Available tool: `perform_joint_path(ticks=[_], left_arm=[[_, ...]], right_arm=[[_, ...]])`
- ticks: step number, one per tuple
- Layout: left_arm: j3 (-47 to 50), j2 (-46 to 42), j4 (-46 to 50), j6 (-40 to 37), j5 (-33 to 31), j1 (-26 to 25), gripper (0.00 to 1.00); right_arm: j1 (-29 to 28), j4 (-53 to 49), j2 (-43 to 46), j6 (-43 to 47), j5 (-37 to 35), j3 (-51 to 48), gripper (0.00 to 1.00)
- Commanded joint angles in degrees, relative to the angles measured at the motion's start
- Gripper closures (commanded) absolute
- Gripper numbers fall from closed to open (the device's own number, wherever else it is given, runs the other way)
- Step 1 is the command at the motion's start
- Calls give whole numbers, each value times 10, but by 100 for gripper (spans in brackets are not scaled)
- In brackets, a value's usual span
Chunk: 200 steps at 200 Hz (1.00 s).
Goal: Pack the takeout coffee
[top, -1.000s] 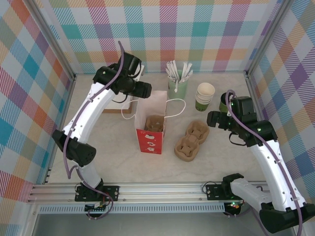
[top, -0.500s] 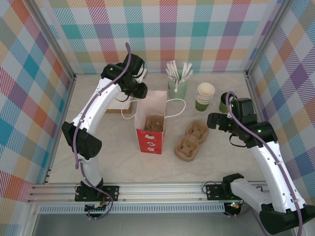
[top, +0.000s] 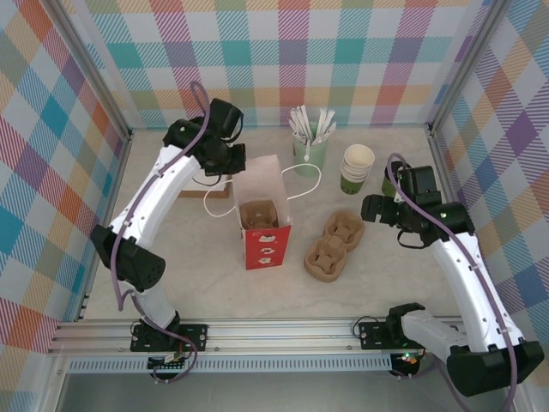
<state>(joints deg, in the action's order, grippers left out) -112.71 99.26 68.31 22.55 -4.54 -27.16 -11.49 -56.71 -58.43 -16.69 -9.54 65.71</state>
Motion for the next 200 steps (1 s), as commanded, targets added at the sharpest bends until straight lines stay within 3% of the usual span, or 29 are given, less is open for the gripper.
perform_joint_path(ticks=[1,54,74,104,123,152,200], left_arm=[[43,-48,-33,81,13,13,100],[111,-82,-82,145,24,46,100],[133,-90,-100,144,45,63,94],[145,-102,-95,129,72,86,67],[145,-115,-88,110,80,96,58],[156,-146,-91,83,92,110,34],[175,-210,-102,25,88,119,12]], right_arm=[[35,21,-22,21,29,18,0],[144,51,-89,56,66,20,0],[168,62,-117,60,84,19,0],[178,70,-136,58,94,18,0],[184,70,-144,63,97,18,0],[193,61,-154,77,109,22,0],[206,51,-165,101,147,26,0]])
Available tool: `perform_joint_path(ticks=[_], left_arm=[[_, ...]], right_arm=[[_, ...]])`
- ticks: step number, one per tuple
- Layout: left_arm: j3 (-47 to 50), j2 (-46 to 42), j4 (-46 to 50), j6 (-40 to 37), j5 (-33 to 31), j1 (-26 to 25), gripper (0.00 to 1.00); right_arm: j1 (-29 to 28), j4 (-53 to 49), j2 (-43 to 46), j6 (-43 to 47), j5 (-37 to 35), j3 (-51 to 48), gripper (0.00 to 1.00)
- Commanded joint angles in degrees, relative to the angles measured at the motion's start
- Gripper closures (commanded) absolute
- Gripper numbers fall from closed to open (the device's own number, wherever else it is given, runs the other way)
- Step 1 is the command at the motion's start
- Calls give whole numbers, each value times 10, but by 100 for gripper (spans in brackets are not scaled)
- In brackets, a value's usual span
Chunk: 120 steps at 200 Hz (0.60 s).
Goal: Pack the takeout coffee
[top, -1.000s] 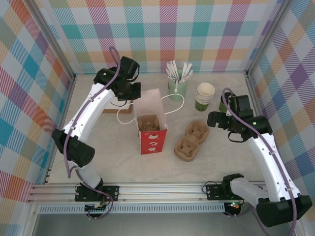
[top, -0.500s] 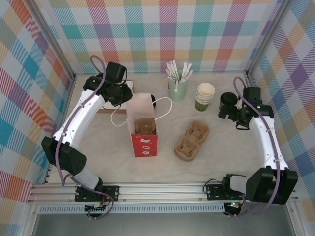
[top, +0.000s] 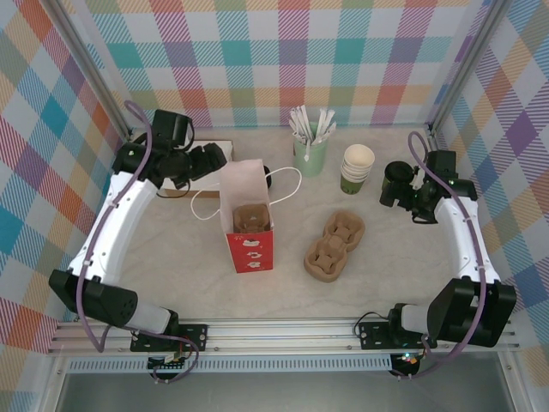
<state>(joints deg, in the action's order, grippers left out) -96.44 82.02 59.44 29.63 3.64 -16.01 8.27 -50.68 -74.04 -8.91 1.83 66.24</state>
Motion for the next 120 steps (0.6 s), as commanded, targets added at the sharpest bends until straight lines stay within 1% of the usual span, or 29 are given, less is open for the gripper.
perform_joint_path(ticks=[1,27,46,51,70,120], left_arm=[[13,-40,-13,-48,6,8,12],[37,-91,-32,-83,-10,8,8],[89,-150,-69,-100,-30,8,6],[104,-167,-79,-103,-35,8,5],[162,-228,-112,-103,-50,8,0],[273,-327,-146,-86,-72,8,0]], right_arm=[[8,-10,-9,24,33,21,0],[13,-10,-21,31,44,20,0],[16,-9,-33,33,43,21,0],[17,-10,-37,33,42,23,0],[23,-14,-56,31,38,30,0],[31,-30,-126,31,25,79,0]])
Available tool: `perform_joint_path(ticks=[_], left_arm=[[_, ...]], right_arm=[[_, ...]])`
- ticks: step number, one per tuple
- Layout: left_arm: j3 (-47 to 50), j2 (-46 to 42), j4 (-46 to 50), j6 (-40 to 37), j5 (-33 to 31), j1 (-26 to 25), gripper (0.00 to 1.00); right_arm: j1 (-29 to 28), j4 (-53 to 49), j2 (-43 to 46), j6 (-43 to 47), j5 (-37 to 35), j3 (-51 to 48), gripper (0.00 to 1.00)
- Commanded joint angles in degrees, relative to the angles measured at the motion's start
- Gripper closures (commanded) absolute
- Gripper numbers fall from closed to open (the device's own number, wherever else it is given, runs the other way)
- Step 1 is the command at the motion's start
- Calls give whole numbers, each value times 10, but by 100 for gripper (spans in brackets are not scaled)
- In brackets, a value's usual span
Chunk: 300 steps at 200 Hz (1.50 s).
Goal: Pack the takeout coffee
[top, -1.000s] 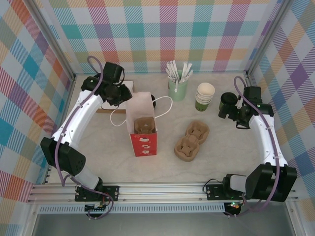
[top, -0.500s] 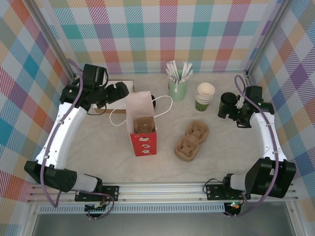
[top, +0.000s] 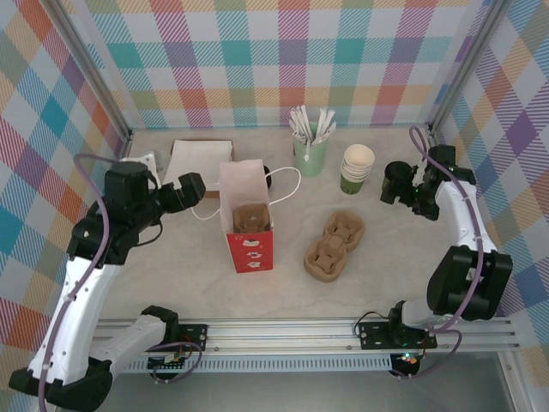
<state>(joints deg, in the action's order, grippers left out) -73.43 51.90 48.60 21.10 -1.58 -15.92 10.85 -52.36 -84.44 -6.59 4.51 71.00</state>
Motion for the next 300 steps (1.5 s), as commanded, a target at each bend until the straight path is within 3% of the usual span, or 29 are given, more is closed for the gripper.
perform_joint_path(ticks=[1,149,183,257,300], left_arm=[[45,-27,-39,0,-19,7,0],[85,-44,-39,17,-22,7,0],[77,-33,-37,13,-21,7,0],[75,-27,-38,9,-18,7,0],[77,-25,-37,10,-16,7,0]], right_arm=[[5,-13,-23,7,-2,33,0],[-1,-83,-298,32,-13,316,0],[-5,-141,-356,44,-5,387,0],[-22,-214,-424,59,-18,485,0],[-23,-202,-398,49,-24,482,0]])
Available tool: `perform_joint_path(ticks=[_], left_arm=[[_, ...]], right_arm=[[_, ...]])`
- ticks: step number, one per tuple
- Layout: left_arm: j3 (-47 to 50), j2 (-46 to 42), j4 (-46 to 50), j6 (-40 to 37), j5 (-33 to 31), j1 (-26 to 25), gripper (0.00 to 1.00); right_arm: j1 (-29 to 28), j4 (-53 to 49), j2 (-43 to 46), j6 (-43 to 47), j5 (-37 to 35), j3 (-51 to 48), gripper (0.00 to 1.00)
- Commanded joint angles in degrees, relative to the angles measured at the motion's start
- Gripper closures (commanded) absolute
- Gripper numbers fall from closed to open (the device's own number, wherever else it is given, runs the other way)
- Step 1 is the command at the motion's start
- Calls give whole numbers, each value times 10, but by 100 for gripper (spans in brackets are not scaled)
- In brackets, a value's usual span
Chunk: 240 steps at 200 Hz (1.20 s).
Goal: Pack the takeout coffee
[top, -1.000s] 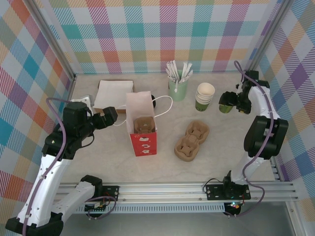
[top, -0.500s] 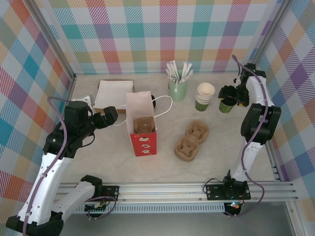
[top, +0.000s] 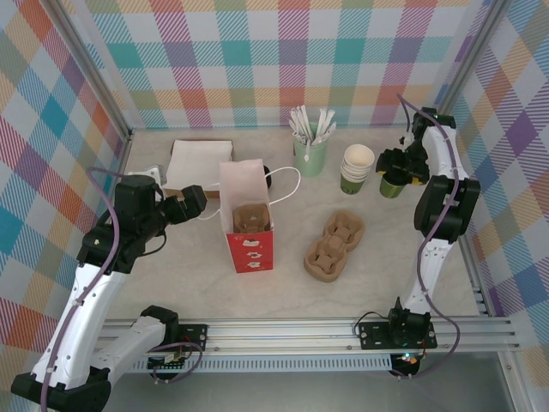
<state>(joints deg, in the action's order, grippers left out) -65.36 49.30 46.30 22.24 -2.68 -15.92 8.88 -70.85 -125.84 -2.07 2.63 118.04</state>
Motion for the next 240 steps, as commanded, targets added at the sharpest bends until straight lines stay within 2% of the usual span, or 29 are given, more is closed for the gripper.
perform_joint_path(ticks=[1,36,107,196,240], left_arm=[[-4,0,-15,-1,-5,7,0],[-4,1,-17,-1,-4,7,0],[-6,3,-15,-1,-1,7,0],[-3,5,-15,-1,2,7,0],[1,6,-17,0,3,7,0]], right_arm=[[-3,-17,16,4,-5,12,0],[-4,-24,22,8,-6,19,0],[-6,-27,-20,14,-23,30,0],[-17,-59,-74,22,-42,106,0],[-21,-67,-79,25,-50,111,0]])
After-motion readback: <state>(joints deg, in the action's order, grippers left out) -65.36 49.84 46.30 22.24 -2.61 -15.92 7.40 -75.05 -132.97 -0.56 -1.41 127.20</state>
